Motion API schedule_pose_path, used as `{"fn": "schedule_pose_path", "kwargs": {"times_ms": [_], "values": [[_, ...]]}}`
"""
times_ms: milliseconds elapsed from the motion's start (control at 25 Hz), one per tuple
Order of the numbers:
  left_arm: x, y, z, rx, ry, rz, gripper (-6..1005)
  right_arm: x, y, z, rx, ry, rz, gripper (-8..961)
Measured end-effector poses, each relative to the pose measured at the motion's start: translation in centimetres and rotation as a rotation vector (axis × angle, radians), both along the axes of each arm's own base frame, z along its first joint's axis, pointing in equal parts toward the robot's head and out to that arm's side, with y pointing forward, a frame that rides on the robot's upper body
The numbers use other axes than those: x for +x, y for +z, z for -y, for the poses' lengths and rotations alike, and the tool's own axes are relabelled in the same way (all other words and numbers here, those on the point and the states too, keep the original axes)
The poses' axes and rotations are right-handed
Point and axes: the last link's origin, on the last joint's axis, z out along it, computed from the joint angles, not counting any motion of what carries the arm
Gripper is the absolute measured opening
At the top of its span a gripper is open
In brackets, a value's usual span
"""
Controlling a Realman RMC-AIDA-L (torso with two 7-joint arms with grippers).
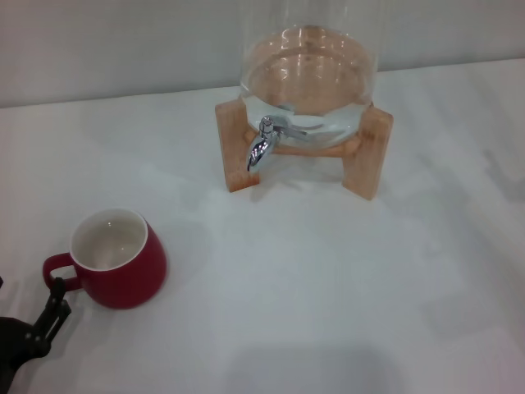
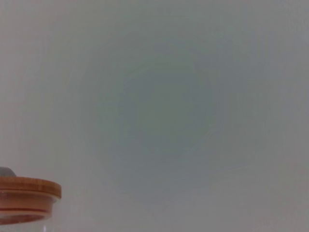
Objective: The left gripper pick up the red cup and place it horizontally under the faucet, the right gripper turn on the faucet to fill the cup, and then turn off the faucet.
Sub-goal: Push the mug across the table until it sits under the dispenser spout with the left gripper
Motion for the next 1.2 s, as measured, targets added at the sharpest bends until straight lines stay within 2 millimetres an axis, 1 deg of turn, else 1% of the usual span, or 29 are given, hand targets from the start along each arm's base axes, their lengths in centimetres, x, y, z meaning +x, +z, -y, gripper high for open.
{"fn": "schedule_pose_path", "kwargs": {"times_ms": [560, 1200], "values": [[0.1, 0.2, -0.8, -0.006, -0.014, -0.012, 882, 0.1, 0.0, 0.1, 0.004, -0.004, 0.01, 833], [0.1, 0.4, -1.2, -0.001, -0.014, -0.02, 881, 0.1, 0.0, 0.1, 0.004, -0.004, 0.011, 832]]}}
